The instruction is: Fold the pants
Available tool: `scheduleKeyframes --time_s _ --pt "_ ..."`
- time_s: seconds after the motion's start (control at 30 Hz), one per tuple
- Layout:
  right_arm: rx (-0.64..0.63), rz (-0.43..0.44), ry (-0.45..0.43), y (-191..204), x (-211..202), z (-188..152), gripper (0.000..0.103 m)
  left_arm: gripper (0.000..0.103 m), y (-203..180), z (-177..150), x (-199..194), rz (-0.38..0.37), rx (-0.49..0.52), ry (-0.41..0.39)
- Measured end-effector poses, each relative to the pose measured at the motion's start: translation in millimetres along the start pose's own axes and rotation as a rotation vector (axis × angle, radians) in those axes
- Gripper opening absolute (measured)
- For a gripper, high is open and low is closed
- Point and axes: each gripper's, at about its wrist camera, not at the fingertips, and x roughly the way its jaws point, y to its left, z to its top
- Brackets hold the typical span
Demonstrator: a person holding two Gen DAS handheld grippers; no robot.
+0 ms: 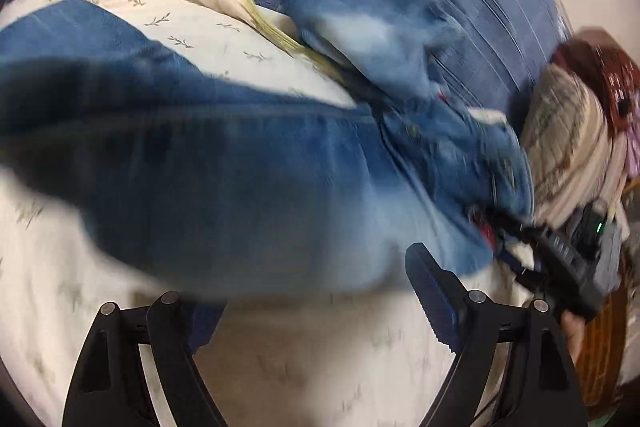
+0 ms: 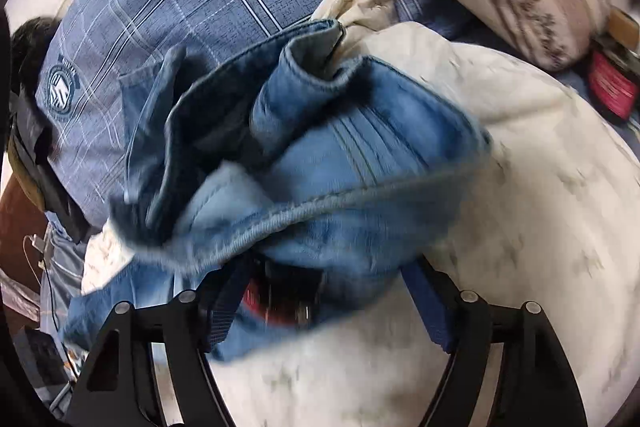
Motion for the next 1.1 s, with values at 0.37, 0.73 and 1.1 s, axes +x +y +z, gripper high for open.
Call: scheduleKeyframes --time_s 0.37,0.73,1.1 --pt "0.061 0.267 -0.053 -6 -119 -30 0.013 0.004 34 -9 -111 -0.015 -0.035 -0.142" --pt "-0.077 -0.023 -0.070 -1 -144 -116 0.028 0.029 85 -61 -83 0.119 0.037 0.014" --pt "-0.634 0.233 -0.091 163 -173 -148 0.088 0.058 170 -23 -164 0.185 -0.156 -0.162"
